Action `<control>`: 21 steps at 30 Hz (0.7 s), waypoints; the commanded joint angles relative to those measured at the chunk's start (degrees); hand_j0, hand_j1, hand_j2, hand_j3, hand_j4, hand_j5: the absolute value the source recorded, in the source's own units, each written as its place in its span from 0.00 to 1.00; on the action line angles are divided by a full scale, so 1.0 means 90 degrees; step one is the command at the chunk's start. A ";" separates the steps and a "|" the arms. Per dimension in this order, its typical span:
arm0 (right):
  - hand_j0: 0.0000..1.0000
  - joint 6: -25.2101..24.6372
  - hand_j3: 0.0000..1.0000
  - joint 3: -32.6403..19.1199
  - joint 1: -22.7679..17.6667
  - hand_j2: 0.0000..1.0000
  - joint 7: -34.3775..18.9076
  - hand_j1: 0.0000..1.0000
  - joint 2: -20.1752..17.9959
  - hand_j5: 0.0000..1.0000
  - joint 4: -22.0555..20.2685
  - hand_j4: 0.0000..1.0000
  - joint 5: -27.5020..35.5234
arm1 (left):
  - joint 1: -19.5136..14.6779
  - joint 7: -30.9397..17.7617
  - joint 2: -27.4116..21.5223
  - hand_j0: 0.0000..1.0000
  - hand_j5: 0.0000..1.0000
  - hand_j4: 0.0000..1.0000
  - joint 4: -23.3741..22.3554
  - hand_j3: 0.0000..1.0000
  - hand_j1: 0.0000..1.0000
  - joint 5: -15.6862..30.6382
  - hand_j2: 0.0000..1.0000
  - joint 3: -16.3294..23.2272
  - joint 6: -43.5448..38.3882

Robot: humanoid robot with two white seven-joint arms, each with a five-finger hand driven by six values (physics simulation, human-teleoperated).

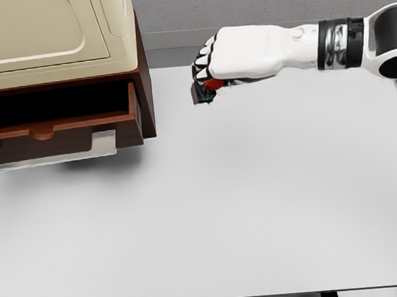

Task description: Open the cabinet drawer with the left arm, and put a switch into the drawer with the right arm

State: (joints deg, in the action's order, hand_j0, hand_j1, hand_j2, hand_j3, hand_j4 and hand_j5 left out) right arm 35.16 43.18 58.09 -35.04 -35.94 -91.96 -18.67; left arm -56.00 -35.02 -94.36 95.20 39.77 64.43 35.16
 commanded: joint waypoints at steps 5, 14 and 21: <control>0.44 -0.0017 0.44 0.0183 0.0273 0.44 0.0005 0.44 0.0419 0.44 0.0237 0.44 0.0033 | 0.0001 0.0002 0.0006 1.00 1.00 1.00 0.0008 1.00 1.00 0.0024 1.00 -0.0001 -0.0018; 0.44 -0.0017 0.44 0.0740 0.0859 0.44 0.0005 0.44 0.1005 0.44 0.0530 0.44 0.0033 | 0.0001 0.0002 0.0016 1.00 1.00 1.00 0.0076 1.00 1.00 -0.0005 1.00 0.0009 -0.0018; 0.44 -0.0017 0.44 0.0984 0.1240 0.44 0.0005 0.44 0.1317 0.44 0.0510 0.44 0.0033 | 0.0011 0.0002 0.0075 1.00 1.00 1.00 0.0086 1.00 1.00 -0.0083 1.00 0.0009 -0.0018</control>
State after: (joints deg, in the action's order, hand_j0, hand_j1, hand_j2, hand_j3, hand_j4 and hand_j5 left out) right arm 35.14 51.41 69.61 -35.04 -25.06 -87.38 -18.57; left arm -55.90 -35.02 -93.83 95.96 38.68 64.46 35.16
